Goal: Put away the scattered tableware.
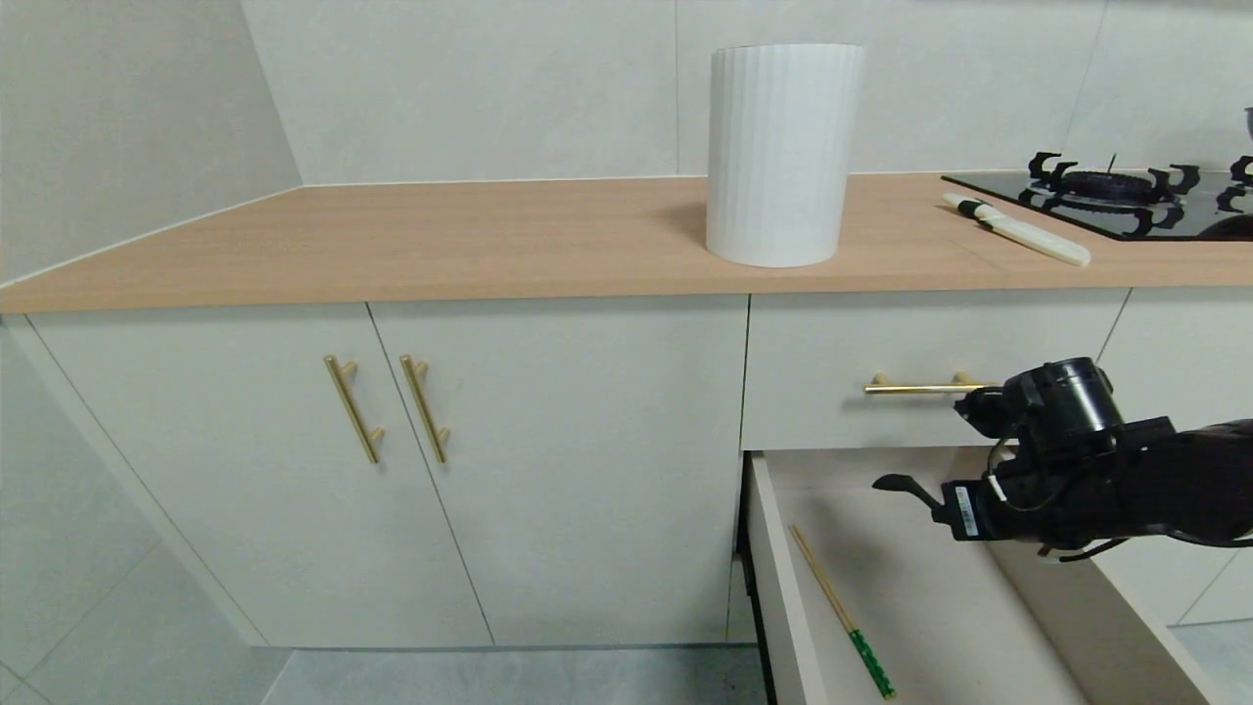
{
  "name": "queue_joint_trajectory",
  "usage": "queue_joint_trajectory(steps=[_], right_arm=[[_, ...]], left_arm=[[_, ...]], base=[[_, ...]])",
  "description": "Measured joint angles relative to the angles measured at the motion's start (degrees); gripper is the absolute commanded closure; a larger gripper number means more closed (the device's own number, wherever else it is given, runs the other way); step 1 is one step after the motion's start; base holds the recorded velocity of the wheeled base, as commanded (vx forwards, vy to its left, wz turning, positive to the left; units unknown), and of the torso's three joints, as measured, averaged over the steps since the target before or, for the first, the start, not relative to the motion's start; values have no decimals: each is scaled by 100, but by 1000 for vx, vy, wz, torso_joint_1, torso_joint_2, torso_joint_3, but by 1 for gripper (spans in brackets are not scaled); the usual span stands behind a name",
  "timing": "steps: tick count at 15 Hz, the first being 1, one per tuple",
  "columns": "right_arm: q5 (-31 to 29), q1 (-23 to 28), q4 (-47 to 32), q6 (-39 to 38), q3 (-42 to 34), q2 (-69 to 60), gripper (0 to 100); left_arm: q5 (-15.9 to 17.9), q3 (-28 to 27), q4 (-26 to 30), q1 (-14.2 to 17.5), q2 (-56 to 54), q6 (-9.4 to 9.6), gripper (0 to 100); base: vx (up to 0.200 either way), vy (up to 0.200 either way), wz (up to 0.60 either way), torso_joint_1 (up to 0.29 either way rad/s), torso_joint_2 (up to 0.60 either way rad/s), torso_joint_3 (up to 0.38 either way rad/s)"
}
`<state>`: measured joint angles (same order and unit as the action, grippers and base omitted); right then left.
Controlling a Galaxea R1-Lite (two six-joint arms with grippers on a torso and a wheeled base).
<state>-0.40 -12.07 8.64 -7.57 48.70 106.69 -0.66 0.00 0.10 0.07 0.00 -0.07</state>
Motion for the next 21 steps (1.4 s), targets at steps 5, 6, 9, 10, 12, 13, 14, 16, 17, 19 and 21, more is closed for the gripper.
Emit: queue_joint_trajectory(steps=[5, 6, 9, 10, 12, 13, 14, 16, 17, 19, 21], right_arm=[[-551, -135, 1033, -15, -166, 1309, 100], [-670, -184, 1119, -15, -195, 1495, 100], [-695, -278, 1139, -44, -254, 1814, 100], [-696, -284, 1152, -41, -271, 1891, 100], [-699, -289, 1231, -44, -289, 2002, 100], [-699, -295, 1279, -44, -295, 2060, 100], [-699, -319, 1278, -44, -312, 2133, 100], [-699, -374, 1317, -44, -322, 2283, 100], [-699, -380, 1399, -44, -322, 2354, 100], [-699, -385, 1514, -44, -332, 2465, 100], [-701, -385, 1549, -50, -332, 2536, 100]], left_arm=[[-2, 0, 0, -2, 0, 0, 0], [-2, 0, 0, 0, 0, 0, 0], [-2, 0, 0, 0, 0, 0, 0], [-2, 0, -2, 0, 0, 0, 0], [-2, 0, 0, 0, 0, 0, 0], [-2, 0, 0, 0, 0, 0, 0], [-2, 0, 0, 0, 0, 0, 0], [-2, 0, 0, 0, 0, 0, 0], [-2, 0, 0, 0, 0, 0, 0], [0, 0, 0, 0, 0, 0, 0], [-2, 0, 0, 0, 0, 2, 0]], base=[[0, 0, 0, 0, 0, 0], [0, 0, 0, 0, 0, 0], [0, 0, 0, 0, 0, 0], [0, 0, 0, 0, 0, 0], [0, 0, 0, 0, 0, 0], [0, 0, 0, 0, 0, 0], [0, 0, 0, 0, 0, 0], [0, 0, 0, 0, 0, 0], [0, 0, 0, 0, 0, 0], [0, 0, 0, 0, 0, 0], [0, 0, 0, 0, 0, 0]])
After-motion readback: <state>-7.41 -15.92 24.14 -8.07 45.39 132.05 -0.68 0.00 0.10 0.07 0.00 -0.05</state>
